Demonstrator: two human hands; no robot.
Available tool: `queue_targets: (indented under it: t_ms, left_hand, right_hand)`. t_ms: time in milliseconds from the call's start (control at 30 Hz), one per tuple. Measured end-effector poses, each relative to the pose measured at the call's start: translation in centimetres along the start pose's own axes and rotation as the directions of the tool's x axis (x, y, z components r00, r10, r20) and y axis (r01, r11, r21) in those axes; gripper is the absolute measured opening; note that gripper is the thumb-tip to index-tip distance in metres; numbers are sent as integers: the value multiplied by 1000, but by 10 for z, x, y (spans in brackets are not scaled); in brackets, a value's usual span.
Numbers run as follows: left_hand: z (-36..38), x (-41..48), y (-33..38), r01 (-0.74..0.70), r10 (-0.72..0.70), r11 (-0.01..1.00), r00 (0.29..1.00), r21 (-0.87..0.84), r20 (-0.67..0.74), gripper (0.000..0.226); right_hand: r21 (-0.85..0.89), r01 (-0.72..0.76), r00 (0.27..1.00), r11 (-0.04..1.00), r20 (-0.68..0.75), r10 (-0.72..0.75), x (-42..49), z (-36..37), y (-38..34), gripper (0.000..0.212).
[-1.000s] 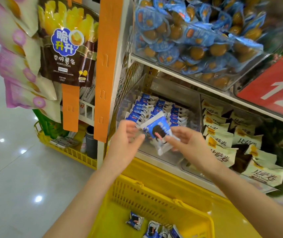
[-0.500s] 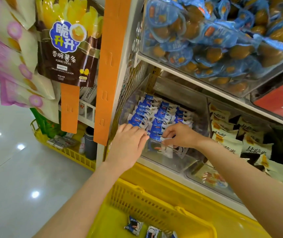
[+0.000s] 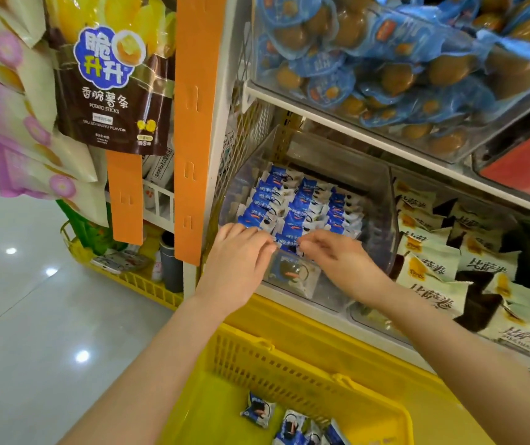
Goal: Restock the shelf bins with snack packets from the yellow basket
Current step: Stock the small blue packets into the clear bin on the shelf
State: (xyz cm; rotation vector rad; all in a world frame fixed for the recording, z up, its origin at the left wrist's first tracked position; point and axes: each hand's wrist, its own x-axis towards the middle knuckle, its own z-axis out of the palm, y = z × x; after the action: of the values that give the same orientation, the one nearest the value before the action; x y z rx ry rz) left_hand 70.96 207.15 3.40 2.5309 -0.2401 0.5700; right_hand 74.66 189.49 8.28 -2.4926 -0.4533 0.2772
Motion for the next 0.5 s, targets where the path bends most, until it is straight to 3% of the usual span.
queue_targets:
  t_ms: [167, 300, 400, 500]
  left_hand:
    - [-2, -11, 16, 24, -29, 997, 998, -74, -63, 18]
    - [12, -53, 23, 34, -61, 989, 981, -146, -182, 22]
    - [37, -98, 6, 145, -157, 982, 983, -123, -99, 21]
    - [62, -141, -30, 367, -360, 927, 928, -72, 100, 20]
  right_hand:
    - [-287, 244, 946, 927, -140, -292, -57, 32, 7, 40]
    - [-287, 360, 855, 888, -280, -437, -85, 63, 36, 31]
    - [-266, 357, 871, 895, -253, -422, -102, 99, 73, 23]
    - [-269, 201, 967, 942, -96, -234, -114, 145, 115, 21]
